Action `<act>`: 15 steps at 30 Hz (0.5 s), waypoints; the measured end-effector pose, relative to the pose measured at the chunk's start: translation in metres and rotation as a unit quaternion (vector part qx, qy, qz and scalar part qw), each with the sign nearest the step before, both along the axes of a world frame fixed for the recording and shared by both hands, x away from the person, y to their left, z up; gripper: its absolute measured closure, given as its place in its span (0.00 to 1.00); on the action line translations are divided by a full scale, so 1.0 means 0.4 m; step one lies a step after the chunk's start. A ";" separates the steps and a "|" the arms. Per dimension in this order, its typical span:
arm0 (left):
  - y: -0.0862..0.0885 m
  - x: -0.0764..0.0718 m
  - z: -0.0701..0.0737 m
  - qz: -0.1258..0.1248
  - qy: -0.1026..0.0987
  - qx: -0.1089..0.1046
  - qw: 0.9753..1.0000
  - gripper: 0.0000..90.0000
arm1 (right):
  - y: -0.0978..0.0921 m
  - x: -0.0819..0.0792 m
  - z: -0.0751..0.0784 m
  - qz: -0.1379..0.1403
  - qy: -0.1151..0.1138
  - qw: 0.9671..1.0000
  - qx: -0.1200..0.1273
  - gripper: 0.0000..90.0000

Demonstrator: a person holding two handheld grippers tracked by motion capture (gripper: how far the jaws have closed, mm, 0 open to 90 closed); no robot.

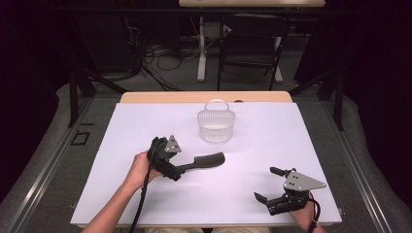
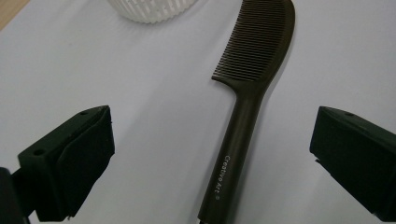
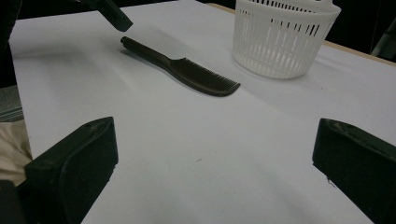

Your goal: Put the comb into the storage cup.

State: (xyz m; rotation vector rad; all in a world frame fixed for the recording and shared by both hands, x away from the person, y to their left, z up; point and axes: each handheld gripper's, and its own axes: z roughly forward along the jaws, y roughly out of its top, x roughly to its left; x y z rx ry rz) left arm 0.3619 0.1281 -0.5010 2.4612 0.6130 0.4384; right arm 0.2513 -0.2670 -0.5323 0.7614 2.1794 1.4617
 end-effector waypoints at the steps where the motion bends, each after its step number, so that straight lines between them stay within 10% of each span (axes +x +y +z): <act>1: -0.004 0.001 0.000 -0.003 0.000 0.007 1.000 0.00 | 0.000 0.000 0.000 0.000 0.000 1.000 -0.001 0.00; 15: -0.041 0.021 -0.002 -0.020 0.010 0.055 0.998 0.00 | -0.001 0.000 0.001 0.002 -0.003 1.000 -0.003 0.00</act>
